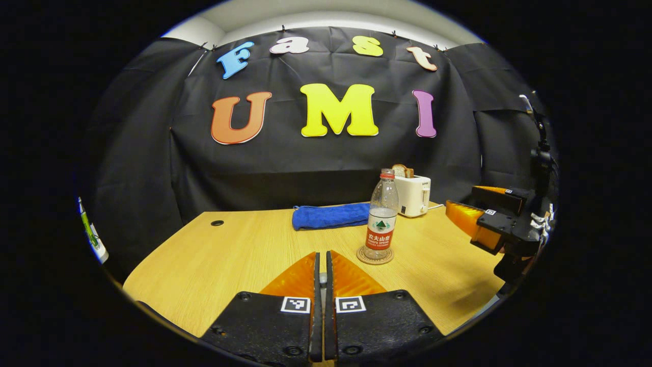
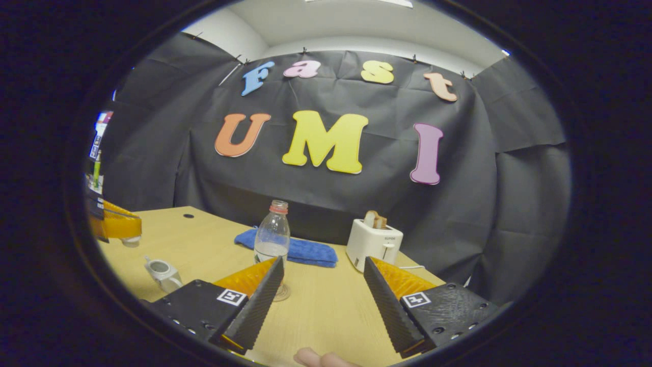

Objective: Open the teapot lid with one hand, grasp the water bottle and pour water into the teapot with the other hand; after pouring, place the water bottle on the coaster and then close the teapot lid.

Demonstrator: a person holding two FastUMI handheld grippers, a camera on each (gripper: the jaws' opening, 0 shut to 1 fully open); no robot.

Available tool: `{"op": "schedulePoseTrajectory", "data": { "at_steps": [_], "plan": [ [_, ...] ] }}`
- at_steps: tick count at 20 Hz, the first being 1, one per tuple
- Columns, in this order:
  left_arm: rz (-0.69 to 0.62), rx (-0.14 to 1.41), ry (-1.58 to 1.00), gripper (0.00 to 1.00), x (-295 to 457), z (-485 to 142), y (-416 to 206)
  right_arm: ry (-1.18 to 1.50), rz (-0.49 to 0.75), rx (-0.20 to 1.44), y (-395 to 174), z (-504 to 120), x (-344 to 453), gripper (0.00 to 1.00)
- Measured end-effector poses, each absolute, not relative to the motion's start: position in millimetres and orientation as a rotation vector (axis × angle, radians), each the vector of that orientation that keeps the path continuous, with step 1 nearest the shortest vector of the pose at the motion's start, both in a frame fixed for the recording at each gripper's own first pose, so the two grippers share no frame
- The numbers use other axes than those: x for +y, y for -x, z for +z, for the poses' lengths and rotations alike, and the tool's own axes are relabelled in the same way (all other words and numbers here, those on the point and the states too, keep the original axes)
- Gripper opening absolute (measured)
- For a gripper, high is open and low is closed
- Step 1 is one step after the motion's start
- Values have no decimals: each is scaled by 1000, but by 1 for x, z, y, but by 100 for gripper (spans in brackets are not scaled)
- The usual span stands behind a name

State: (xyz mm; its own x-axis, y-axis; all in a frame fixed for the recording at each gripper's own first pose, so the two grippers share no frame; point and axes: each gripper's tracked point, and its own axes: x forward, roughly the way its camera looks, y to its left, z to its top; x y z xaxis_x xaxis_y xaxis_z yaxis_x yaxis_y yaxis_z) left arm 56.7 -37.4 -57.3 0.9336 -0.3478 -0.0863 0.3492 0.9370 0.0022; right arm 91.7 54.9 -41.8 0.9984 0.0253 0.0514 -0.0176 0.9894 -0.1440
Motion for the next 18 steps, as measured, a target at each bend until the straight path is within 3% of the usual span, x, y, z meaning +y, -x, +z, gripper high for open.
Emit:
{"op": "schedulePoseTrajectory", "data": {
  "at_steps": [18],
  "plan": [
    [-325,116,-34,8,-50,-102,-85,-16,18,-20,-81,-39,17,98]
  ]
}}
